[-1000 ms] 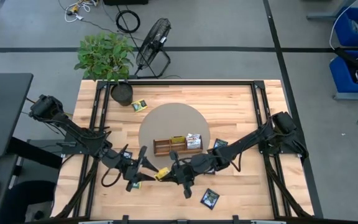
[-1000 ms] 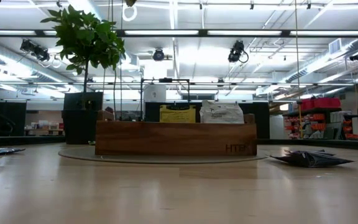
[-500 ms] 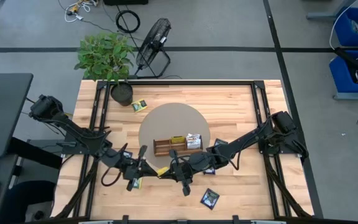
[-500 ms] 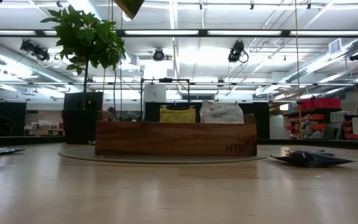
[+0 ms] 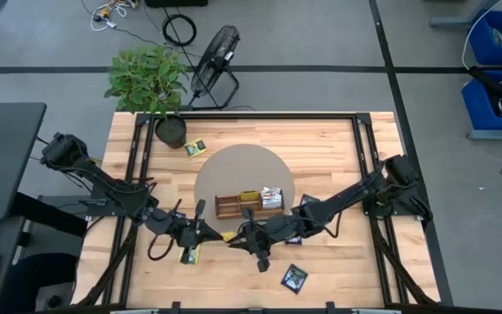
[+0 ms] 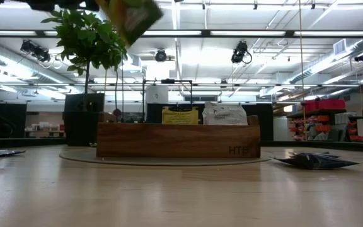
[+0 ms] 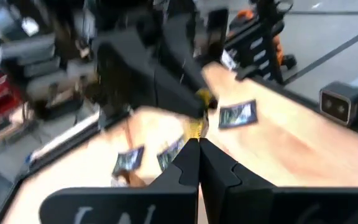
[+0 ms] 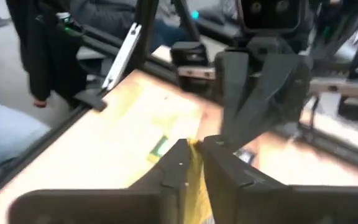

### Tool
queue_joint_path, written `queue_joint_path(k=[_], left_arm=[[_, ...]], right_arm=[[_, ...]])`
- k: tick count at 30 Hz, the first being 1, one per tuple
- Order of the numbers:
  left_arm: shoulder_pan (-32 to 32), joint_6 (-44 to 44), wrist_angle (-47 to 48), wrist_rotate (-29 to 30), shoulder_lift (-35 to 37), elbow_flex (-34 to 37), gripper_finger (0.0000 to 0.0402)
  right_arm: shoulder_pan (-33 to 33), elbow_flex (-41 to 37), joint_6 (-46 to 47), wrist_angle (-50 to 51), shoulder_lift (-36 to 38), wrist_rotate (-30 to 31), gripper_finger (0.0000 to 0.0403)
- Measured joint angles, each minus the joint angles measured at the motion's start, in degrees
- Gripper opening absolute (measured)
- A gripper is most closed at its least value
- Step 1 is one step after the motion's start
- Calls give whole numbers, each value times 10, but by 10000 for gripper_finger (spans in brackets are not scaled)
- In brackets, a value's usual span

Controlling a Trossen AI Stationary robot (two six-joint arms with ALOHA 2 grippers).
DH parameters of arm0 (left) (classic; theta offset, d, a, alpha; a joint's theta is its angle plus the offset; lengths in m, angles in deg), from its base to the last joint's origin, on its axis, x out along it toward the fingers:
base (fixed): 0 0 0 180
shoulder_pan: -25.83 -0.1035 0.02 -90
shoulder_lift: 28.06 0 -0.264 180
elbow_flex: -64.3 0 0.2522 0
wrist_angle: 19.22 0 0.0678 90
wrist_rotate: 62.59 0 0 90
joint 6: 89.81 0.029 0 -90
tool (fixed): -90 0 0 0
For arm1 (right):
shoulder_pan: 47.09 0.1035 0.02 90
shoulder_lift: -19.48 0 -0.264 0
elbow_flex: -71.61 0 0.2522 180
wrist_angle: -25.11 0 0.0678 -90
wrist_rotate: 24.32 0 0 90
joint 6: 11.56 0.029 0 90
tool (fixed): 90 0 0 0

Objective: Pick & Place Tea
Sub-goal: Put the yellow tea bag into the middle section of the wooden organizer

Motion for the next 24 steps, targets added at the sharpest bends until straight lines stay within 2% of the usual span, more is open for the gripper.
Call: queue_joint_path(k=[4, 6, 9, 12, 17, 20, 24], left_arm=[[-1, -35, 25, 18, 0, 0, 3], [-1, -63, 32, 51, 0, 0, 3], [-2, -96, 61, 79, 0, 1, 3], [-5, -127, 73, 71, 0, 1, 2], [-9, -173, 136, 66, 0, -16, 2], [-18, -204, 193, 67, 0, -38, 2], [-31, -209, 203, 58, 0, -52, 2]], right_arm=[[6, 0, 45, 46, 22, -4, 92], [6, 0, 71, 71, 30, -2, 112], [3, 0, 104, 123, 35, 33, 142], [-4, 0, 136, 160, 35, 61, 170], [-15, 1, 151, 156, 40, 51, 209], [-20, 22, 156, 187, 41, 76, 222], [-32, 37, 168, 203, 40, 74, 228]])
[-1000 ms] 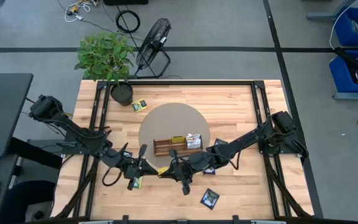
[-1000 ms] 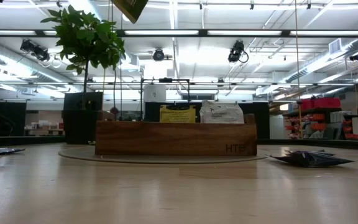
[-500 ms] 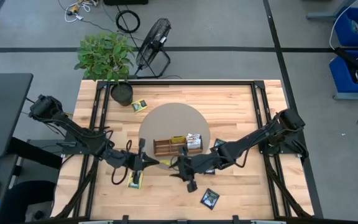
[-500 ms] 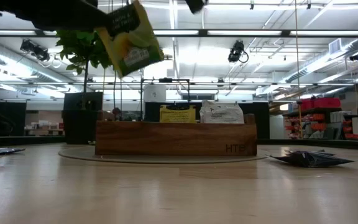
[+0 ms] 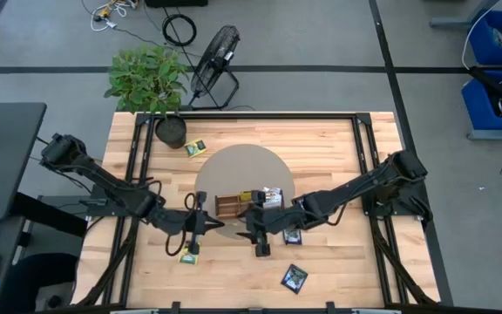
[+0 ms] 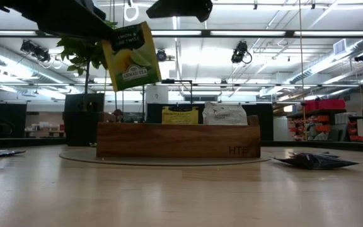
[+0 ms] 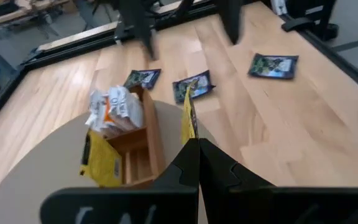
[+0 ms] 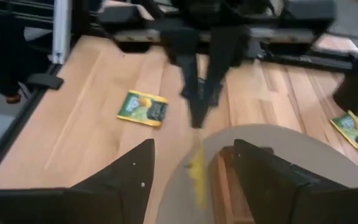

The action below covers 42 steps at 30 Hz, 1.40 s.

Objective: Pick & Place Tea
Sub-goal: Put the yellow tea bag into the middle section of the wooden organizer

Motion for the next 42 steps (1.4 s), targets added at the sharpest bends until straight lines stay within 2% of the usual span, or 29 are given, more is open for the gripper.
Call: queue_joint_path(k=[11, 24, 29, 36, 42], left_arm=[[-43, -11, 44, -35, -1, -27, 2], [-60, 10, 36, -60, -2, -30, 2], [-66, 14, 32, -65, -2, -30, 2], [-80, 16, 31, -69, -2, -30, 2], [-92, 16, 23, -78, -2, -30, 2]], right_arm=[[-30, 10, 27, 25, -1, -64, 210], [-49, 10, 29, 55, -2, -38, 205], [-64, 10, 29, 41, -2, -72, 205], [-66, 10, 30, 53, -2, -75, 204], [-67, 10, 32, 62, -2, -75, 177]])
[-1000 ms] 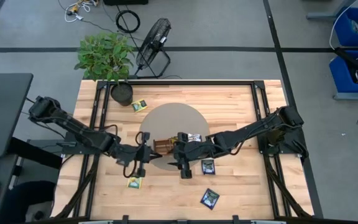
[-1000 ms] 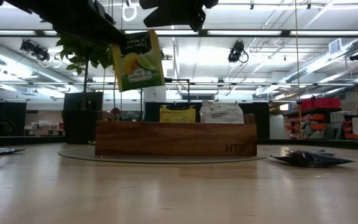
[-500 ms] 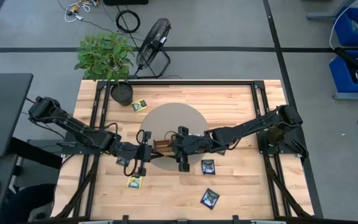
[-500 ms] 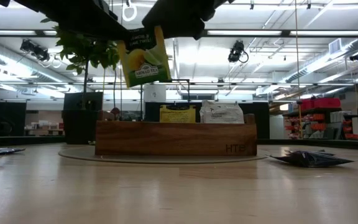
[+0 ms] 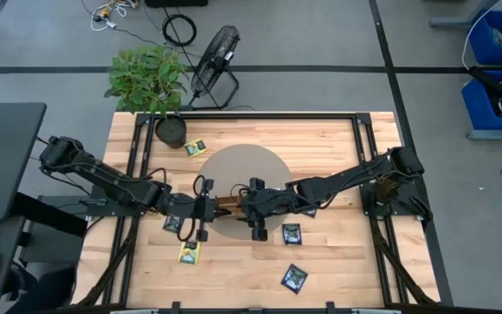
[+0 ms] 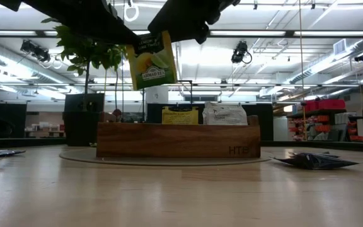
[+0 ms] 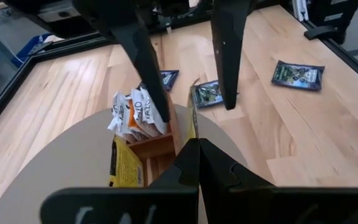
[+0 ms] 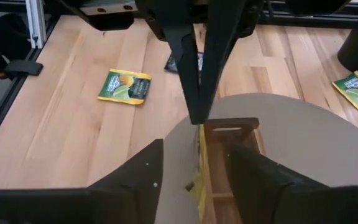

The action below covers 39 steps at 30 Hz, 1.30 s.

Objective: Pick & Place Tea
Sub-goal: Put the yellow tea bag into the middle section of the wooden organizer

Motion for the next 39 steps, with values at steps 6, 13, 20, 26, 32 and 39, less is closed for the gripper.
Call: queue_joint_path(k=[6, 13, 20, 26, 32, 39], left_arm=[[0, 0, 0, -10, 0, 0, 2], [0, 0, -2, -10, 0, 0, 2], [0, 0, -27, -14, 0, 0, 33], [3, 4, -58, -43, 16, 17, 82], [21, 14, -167, -59, 70, 86, 100], [50, 0, -235, -54, 165, 182, 100]], right_arm=[[-3, 0, -2, 6, 0, 1, 105], [-3, 0, -31, 4, 0, 3, 10], [-1, 0, -43, 10, 0, 11, 3], [13, 0, -59, 26, -1, 48, 1], [20, -7, -61, 21, 0, 52, 1], [26, -90, -71, -70, 43, 71, 0]])
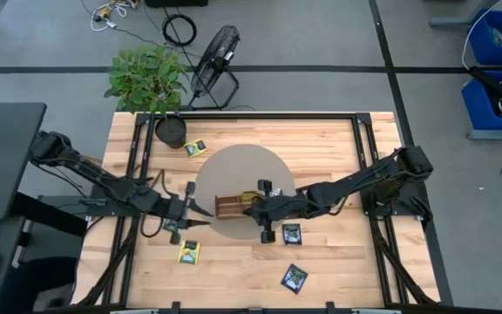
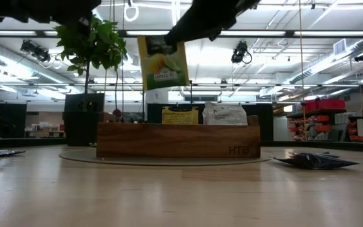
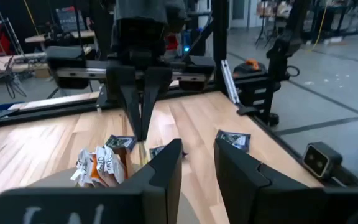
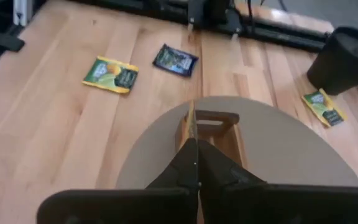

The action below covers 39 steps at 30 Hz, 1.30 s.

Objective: Pick & Place Tea
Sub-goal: Put the yellow tea bag into the middle section of the wooden organizer

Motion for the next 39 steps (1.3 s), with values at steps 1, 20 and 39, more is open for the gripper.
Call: queue_joint_path(k=[1, 20, 39], left_arm=[[4, -1, -2, 2, 11, 10, 100], [23, 9, -2, 16, 140, 101, 101], [22, -1, 1, 16, 147, 104, 101]], right_arm=[[0, -17, -5, -19, 11, 0, 0], [-88, -202, -15, -204, 65, -81, 0], [-115, -202, -36, -254, 4, -110, 0]])
